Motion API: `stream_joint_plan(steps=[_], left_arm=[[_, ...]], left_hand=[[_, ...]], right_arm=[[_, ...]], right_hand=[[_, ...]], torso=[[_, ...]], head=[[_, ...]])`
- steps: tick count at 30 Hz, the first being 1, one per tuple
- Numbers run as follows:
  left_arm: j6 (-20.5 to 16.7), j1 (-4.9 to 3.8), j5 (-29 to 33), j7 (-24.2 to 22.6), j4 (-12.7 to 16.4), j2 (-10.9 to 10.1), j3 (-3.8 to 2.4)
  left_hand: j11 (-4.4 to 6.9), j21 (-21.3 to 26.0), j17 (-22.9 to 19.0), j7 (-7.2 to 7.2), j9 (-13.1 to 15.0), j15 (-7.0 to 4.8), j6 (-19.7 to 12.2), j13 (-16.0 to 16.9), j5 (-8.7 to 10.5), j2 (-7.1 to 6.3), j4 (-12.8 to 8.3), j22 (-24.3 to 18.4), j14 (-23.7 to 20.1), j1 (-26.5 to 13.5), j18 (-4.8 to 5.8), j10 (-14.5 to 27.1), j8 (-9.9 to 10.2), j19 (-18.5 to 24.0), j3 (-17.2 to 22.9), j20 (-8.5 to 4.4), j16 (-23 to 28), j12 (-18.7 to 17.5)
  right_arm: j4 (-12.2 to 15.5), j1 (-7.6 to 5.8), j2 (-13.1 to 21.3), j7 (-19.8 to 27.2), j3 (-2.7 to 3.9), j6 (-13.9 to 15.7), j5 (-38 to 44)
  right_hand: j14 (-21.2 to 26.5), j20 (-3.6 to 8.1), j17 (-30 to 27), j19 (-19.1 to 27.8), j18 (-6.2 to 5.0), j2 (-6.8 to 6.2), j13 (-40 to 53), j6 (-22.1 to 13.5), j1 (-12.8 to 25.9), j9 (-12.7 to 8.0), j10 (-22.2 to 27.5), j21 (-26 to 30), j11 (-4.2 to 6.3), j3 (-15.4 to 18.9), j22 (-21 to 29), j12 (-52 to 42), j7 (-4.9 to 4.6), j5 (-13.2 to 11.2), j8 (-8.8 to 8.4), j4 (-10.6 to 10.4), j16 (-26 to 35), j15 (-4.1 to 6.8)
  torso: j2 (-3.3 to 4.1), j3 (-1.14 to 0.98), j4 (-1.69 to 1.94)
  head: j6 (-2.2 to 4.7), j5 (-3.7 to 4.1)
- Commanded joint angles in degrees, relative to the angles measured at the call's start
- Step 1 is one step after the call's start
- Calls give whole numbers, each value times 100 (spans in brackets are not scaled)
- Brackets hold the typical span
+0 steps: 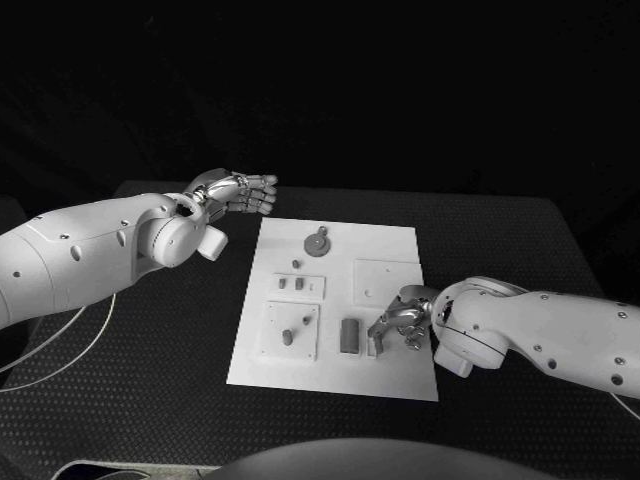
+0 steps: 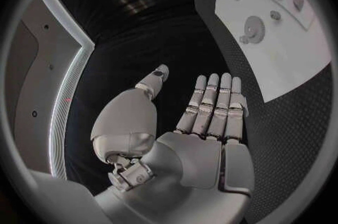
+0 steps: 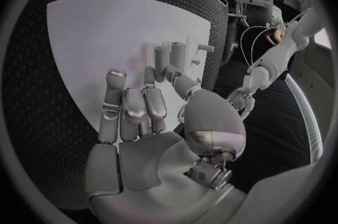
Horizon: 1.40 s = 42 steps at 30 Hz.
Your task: Assemble the parts on the task board
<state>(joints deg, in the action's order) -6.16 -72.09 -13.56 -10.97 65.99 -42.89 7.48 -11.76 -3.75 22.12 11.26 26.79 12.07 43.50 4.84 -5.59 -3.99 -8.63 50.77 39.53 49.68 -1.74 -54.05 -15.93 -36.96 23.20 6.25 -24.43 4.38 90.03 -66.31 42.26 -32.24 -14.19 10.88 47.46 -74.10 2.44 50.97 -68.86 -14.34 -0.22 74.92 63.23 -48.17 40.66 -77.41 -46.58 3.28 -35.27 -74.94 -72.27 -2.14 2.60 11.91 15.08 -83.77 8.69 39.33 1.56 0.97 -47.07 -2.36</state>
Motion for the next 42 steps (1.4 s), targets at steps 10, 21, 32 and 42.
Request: stream_joint_plan(steps=[10, 21, 32, 42], left_arm=[[80, -7, 1, -15, 12, 17, -3], [92, -7, 1, -14, 7, 23, -3], [91, -7, 0, -9, 5, 21, -3], [97, -7, 0, -2, -3, 25, -2]], left_hand=[[-1, -23, 9, 90, -8, 1, 25, -13, -19, 56, -55, -7, 38, 10, -26, -49, -34, 18, -8, 16, 37, 22], [-1, -23, 11, 90, -8, 2, 26, -15, -19, 60, -61, -8, 38, 7, -24, -50, -35, 20, -13, 16, 40, 23], [0, -23, 12, 89, -9, 2, 27, -17, -21, 66, -66, -9, 38, 5, -23, -52, -35, 22, -15, 16, 42, 23], [0, -23, 14, 89, -10, 2, 26, -19, -21, 69, -72, -10, 38, 4, -21, -53, -35, 24, -18, 16, 44, 23]], right_arm=[[-72, 44, -102, -82, 0, -202, 189], [-106, 63, -133, -69, 0, -178, 229], [-97, 89, -158, -6, 0, -186, 229], [-76, 90, -160, 49, 0, -169, 229]], right_hand=[[13, -9, -3, -30, -66, 14, 268, 276, 113, -25, -37, -15, 7, 1, -95, -46, -85, 12, 14, -53, -29, 50], [16, -4, -7, -28, -66, -19, 260, 274, 172, -41, -31, -14, 8, 1, -96, -31, -84, 12, 9, -60, -29, 54], [30, 7, -37, -23, -66, -138, 239, 259, 255, -69, -4, -9, 4, -2, -94, 10, -89, 12, -2, -66, -21, 51], [35, 18, -56, -27, -66, -408, 208, 241, 398, -104, 35, 5, -4, 3, -86, 69, -98, 12, -12, -150, -9, 45]], torso=[[4, -6, 1], [0, -9, -3], [2, -7, -3], [1, -10, -7]], head=[[-2, -5], [-9, -23], [-10, -30], [-23, -43]])
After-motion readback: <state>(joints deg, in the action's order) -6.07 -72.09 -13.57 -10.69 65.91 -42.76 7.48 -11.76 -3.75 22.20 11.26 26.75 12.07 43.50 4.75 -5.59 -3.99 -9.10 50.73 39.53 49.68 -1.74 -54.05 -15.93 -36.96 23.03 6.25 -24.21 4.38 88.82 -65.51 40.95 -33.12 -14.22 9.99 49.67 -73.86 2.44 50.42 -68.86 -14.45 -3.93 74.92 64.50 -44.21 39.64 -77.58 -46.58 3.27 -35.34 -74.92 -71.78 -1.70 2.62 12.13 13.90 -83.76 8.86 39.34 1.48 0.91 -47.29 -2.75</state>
